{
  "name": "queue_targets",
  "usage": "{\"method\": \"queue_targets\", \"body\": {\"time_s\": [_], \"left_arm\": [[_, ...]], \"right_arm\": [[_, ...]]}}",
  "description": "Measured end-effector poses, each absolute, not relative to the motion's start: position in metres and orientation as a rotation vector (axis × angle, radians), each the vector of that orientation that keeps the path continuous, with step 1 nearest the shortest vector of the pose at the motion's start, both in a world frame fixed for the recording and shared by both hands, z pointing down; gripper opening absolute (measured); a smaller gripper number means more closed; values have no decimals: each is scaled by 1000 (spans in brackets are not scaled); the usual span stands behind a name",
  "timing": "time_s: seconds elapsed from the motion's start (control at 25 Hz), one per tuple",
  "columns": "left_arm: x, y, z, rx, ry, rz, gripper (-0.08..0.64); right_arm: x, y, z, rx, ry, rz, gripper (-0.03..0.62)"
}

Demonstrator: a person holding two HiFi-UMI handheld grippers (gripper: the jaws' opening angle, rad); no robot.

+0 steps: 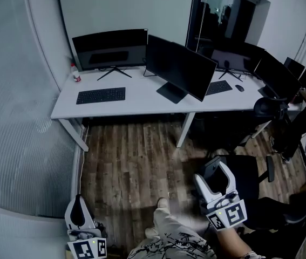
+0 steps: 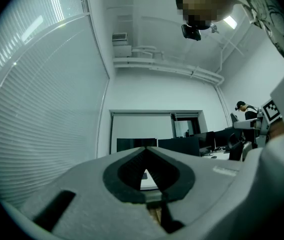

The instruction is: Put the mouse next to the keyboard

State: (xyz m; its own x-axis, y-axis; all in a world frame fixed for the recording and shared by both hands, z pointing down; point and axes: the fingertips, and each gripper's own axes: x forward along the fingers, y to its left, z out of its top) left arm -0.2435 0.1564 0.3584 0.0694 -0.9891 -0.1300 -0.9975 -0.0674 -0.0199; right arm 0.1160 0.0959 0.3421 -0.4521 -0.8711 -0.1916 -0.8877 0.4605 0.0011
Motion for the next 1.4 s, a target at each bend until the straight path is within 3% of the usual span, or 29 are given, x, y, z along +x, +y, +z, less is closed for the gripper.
{"method": "queue_targets", "body": {"time_s": [1.4], "left_arm": [[-216, -119, 331, -2099, 2106, 87, -6]], "right_arm": [[139, -208, 332, -1446, 2530, 188, 299]]}}
